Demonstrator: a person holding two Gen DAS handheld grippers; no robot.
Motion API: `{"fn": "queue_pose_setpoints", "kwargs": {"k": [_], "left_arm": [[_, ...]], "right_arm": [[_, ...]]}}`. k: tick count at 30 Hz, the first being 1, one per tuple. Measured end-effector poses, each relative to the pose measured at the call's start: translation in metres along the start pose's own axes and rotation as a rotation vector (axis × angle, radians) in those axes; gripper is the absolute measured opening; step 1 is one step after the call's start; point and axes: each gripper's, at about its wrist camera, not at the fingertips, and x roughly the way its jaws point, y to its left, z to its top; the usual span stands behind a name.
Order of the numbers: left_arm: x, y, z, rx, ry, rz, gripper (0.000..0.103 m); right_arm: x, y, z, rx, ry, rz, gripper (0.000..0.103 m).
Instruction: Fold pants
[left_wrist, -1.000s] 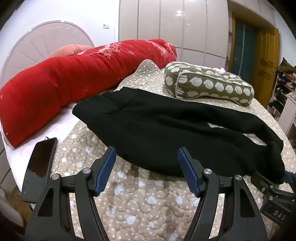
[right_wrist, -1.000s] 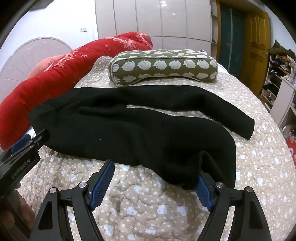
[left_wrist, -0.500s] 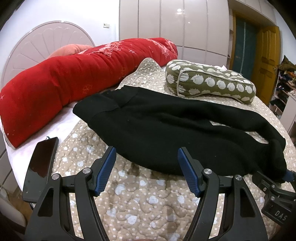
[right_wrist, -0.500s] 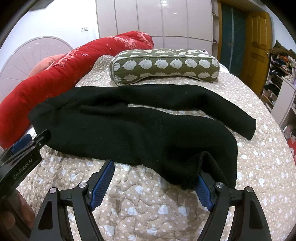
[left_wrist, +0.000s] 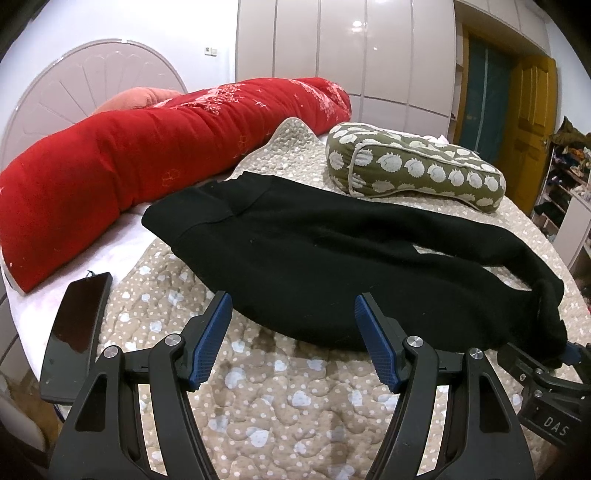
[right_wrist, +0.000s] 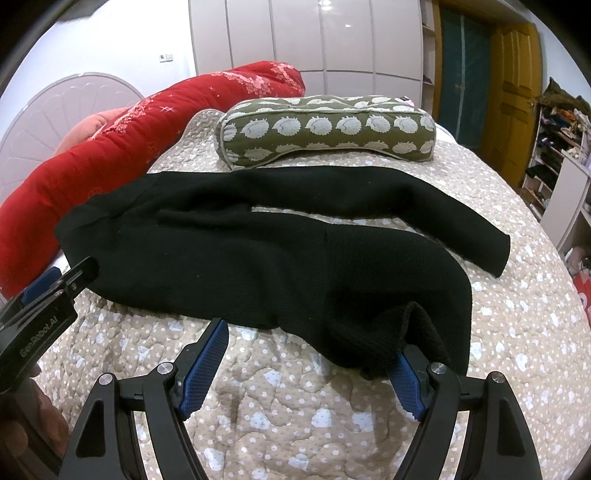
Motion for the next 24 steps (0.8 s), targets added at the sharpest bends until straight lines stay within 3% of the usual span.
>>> {"fn": "queue_pose_setpoints", "kwargs": {"k": [9,13,17,24], "left_arm": [[0.0,0.011,0.005,-0.04,0.014,-0.013,0.069],[0.002,0.036,0.017,-0.113,0.02,0.012,0.069],[0.012,0.068,0.032,-0.222,0.055,0.042,0.069],[0.048,0.105,0.043,-0.347,0.161,0.079,0.069]], "right_arm": [[-0.004,-0.005,0.003,-0.009,0.0,-0.004,0.079],[-0.018,-0.016,0.006,-0.003,-0.025,0.013,0.079],[-0.035,-0.043,0.011,0.033,-0.081,-0.001,0.079],[-0.039,-0.112,0.002,0.146,-0.078,-0.034,0.079]]}}
